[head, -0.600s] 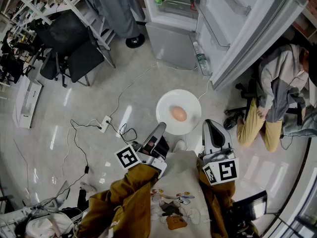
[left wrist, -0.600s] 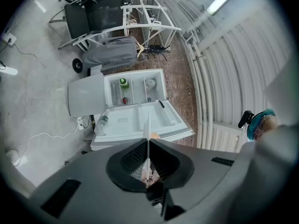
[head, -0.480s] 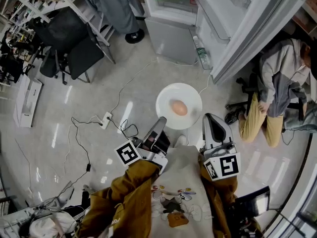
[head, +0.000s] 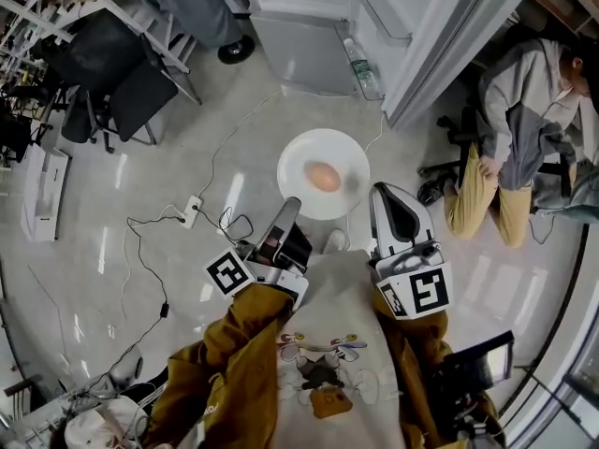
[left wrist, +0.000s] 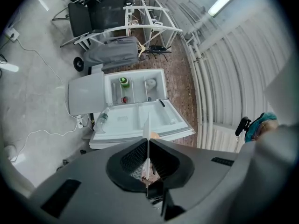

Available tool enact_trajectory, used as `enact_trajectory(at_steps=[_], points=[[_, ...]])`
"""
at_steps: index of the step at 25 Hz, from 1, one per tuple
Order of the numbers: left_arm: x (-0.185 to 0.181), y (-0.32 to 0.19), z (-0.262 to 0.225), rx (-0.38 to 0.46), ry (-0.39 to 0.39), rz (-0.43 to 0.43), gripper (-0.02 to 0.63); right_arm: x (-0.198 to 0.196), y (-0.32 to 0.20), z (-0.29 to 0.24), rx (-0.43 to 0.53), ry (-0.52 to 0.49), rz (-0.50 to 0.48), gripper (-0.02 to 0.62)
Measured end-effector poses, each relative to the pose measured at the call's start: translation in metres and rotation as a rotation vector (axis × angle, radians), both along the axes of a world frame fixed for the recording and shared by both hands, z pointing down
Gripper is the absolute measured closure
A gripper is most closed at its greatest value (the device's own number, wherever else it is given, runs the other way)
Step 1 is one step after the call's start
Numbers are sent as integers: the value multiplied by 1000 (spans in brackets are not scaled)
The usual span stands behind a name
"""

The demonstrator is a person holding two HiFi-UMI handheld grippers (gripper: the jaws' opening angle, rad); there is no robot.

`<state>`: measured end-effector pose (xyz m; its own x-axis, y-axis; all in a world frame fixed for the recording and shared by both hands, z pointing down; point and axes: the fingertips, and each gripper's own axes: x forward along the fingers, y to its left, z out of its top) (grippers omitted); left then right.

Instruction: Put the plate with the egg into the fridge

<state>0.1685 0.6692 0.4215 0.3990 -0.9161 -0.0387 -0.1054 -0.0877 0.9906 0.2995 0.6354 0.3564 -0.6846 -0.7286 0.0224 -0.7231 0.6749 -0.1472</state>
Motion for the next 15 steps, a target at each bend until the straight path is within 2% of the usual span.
enact_trajectory(at_steps=[3,6,15], points=[[11,-2,-4,10,11,5,588,5,-1,4,-1,1,-5,589],[13,1,5,-17,22,-10,588,7,1,15,-23,-5,-21,589],[-13,-15,18,-48,43,-37,588,-13,-17,24,-52,1,-28,589]])
